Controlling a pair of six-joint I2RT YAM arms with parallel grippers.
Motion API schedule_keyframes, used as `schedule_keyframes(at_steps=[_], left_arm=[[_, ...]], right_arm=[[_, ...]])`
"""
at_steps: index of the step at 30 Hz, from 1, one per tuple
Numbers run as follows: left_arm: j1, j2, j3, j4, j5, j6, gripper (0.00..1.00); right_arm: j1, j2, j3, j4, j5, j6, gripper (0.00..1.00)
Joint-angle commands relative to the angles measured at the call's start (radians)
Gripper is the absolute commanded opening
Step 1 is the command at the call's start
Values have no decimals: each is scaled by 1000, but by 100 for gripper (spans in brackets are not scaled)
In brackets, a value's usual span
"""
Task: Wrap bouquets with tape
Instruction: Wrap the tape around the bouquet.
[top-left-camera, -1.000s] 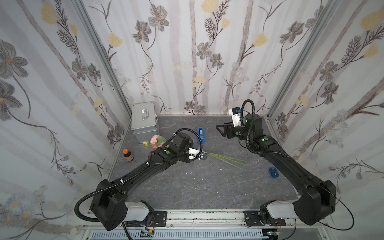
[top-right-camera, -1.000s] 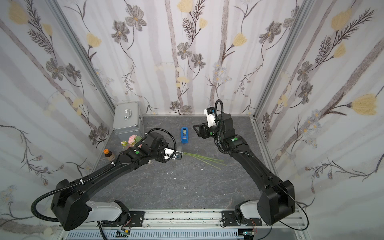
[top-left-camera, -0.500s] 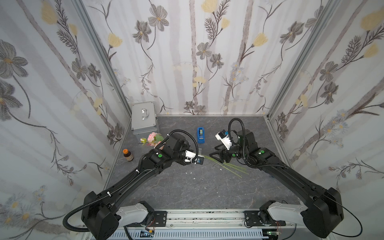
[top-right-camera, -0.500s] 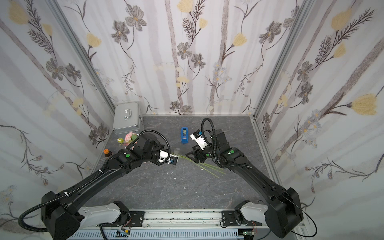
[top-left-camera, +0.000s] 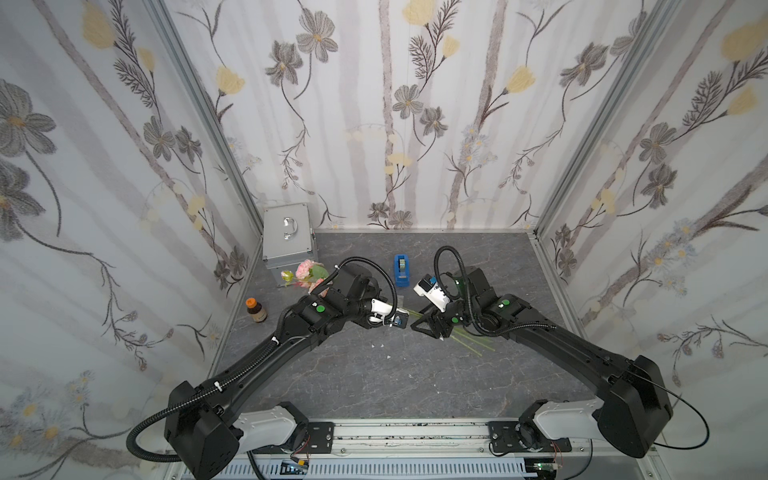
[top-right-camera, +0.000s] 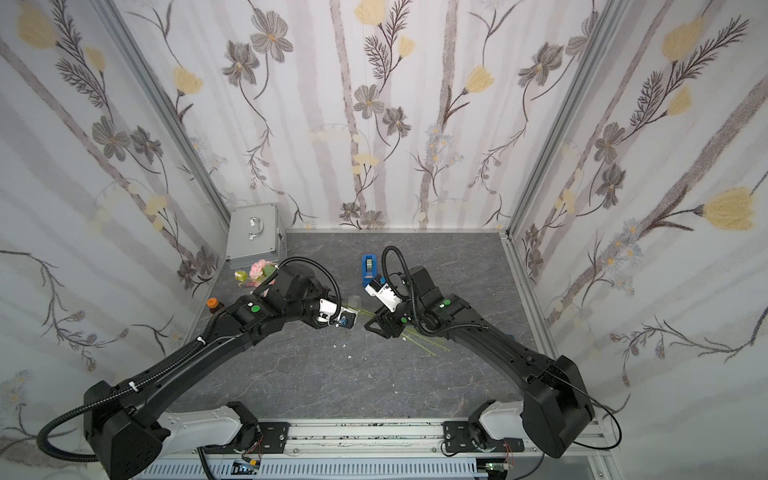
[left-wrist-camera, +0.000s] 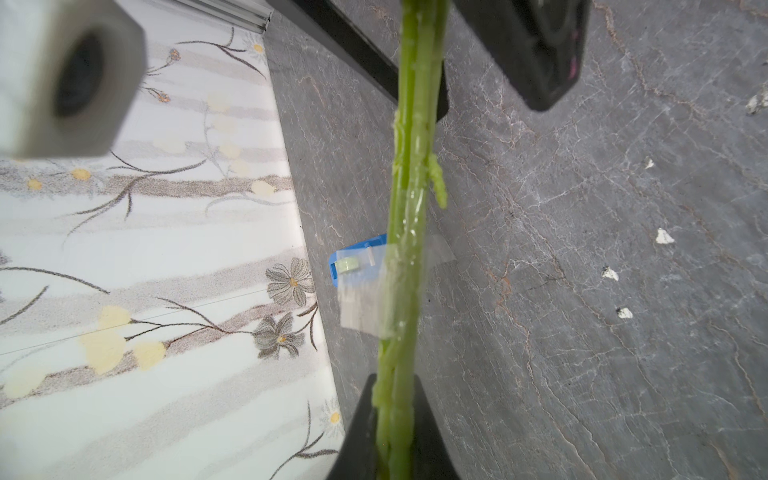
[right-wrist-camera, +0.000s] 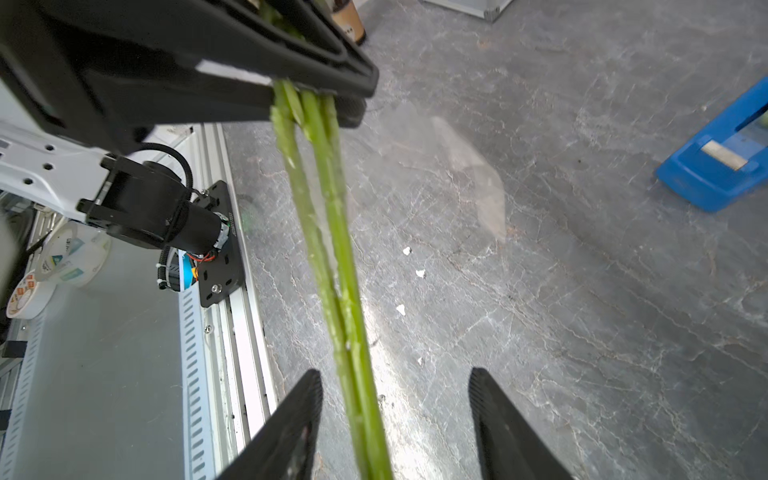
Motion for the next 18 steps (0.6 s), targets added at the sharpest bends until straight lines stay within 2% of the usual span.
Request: schedule_keyframes(at_steps=[1, 3, 4, 8, 10, 15, 18], left_arm=[[1, 11, 17, 32, -3, 20, 0], [1, 17, 14, 57, -9, 8, 0], [1, 17, 8, 83, -16, -4, 10], [2, -7, -26, 187, 6, -118, 58], [2, -24, -30, 241, 30, -245, 75], [0, -125, -50, 272, 208, -473, 91], [1, -198, -128, 462, 276, -773, 94]], right_arm=[[2, 10, 27, -10, 42, -39, 37], [1, 3, 44, -10, 31, -38, 8], [1, -3, 54, -12, 30, -31, 0], [-7, -37, 83, -8, 35, 22, 0], [-17, -51, 90, 3, 35, 69, 0], [-42, -70, 123, 7, 20, 168, 0], [-47, -93, 126, 38, -1, 229, 0]])
